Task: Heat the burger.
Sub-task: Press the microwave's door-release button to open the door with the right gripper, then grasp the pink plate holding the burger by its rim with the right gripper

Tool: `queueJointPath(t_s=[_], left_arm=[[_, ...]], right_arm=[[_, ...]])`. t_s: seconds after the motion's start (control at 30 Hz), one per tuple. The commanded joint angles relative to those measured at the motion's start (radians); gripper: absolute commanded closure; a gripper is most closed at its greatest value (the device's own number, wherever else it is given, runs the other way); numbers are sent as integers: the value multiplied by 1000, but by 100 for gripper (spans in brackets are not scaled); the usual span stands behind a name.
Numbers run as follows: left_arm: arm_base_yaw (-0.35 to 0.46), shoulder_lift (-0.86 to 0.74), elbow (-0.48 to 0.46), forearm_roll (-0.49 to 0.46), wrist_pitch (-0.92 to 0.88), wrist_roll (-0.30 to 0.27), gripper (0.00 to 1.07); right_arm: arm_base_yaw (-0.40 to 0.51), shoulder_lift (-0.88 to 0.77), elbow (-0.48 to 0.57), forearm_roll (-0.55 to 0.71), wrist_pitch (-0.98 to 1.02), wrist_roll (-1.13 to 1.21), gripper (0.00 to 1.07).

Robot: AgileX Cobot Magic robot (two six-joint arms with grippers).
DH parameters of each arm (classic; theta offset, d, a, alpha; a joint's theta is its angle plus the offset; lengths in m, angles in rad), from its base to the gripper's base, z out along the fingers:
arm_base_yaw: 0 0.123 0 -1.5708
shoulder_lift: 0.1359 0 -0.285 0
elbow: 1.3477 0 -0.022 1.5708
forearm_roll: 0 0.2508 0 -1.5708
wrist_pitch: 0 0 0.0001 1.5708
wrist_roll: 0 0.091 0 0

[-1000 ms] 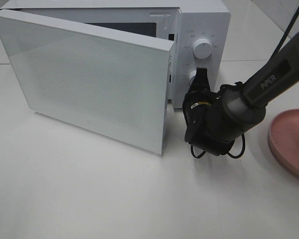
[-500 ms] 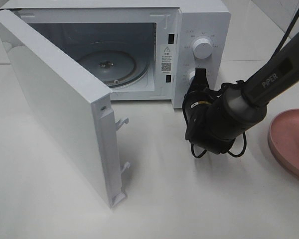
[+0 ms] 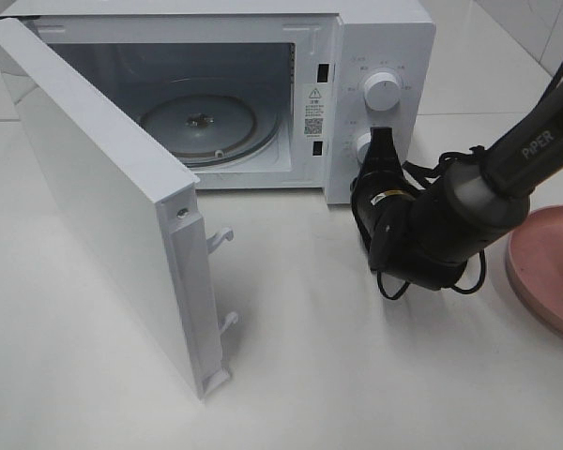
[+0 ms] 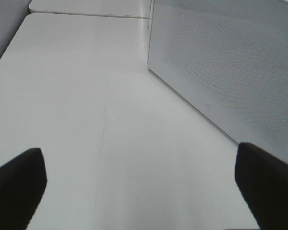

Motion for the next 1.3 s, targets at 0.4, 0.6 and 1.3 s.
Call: queueJointPath(t_s=[0.4, 0.6, 1.3], left_arm=[[-6, 0, 0, -4, -5, 0, 4], [-6, 0, 0, -4, -5, 0, 4], [-6, 0, 0, -4, -5, 0, 4]], right_arm=[[-10, -177, 144, -93, 169, -64, 107], [-13, -282, 193, -115, 360, -251, 107], [-159, -511, 221, -140, 957, -1067, 107]])
